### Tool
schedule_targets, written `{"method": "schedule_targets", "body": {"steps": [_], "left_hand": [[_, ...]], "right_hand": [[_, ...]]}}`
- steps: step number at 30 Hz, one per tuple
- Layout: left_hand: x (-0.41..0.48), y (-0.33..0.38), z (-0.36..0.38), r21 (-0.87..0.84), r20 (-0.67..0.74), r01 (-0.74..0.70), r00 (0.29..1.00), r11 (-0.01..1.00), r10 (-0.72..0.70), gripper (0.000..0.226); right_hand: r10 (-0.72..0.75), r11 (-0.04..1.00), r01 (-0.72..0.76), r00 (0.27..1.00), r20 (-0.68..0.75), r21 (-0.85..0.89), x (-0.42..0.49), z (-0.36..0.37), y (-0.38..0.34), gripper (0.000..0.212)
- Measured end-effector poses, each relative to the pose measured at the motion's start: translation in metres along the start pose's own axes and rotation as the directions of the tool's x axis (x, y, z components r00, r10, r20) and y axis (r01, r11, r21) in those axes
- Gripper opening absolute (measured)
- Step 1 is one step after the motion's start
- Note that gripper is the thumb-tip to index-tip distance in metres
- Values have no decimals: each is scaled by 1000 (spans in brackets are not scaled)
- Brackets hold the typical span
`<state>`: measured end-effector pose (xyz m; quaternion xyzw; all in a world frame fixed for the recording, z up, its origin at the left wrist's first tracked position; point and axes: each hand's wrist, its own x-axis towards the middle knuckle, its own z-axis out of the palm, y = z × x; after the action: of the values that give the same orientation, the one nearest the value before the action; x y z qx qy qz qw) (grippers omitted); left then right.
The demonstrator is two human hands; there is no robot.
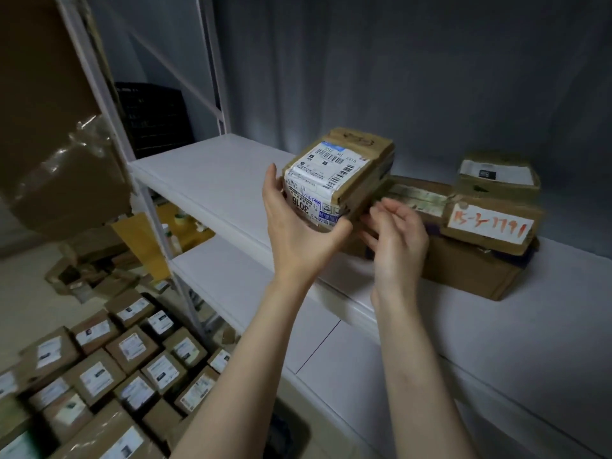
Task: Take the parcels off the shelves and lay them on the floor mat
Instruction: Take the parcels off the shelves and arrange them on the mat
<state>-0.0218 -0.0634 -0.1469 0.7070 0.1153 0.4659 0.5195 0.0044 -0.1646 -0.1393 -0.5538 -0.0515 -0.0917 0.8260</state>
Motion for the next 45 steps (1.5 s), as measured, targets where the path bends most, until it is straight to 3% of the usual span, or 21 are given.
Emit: {"method": "schedule_targets", "body": {"steps": [4,6,11,16,21,24,27,30,38,41,45], "left_hand": [[-13,-19,-70,71,-33,23,999,997,-20,116],[-22,-32,-111,95,-56,50,997,994,-45,116],[-60,-70,-216,152,-68,204,978,967,-196,111],[-118,-111,-308,248,-66,415,909,875,-412,110],[-171,-156,-366,277,-19,587,795,761,-606,110],[-195,-189,-375,273,8,654,732,705,-681,98],[-210,-227,-365,274,-16,748,633,605,-774,74],[-216,-272,-356,381,-25,764,572,521,-820,59],[-230,-374,-334,642,55,669,448,375,-893,61],[-244,-413,-331,705,85,624,398,338,-913,64],[-263,-463,-328,760,83,572,386,309,-919,62]], "right_hand": [[135,989,-137,990,43,54,-32,37,16,30],[197,979,-202,975,107,32,-53,58,30,41],[366,930,-350,861,353,-109,-111,105,78,65],[607,791,-440,651,456,-426,-170,130,151,71],[870,494,-533,311,383,-687,-218,108,237,33],[940,339,-604,189,284,-721,-238,80,280,20],[969,246,-702,161,188,-668,-250,54,321,28],[984,177,-797,141,108,-578,-254,35,364,21],[962,85,-870,198,-186,-485,-244,-18,489,31],[954,71,-870,203,-223,-488,-241,-52,539,50],[937,9,-847,192,-291,-532,-240,-94,596,56]]}}
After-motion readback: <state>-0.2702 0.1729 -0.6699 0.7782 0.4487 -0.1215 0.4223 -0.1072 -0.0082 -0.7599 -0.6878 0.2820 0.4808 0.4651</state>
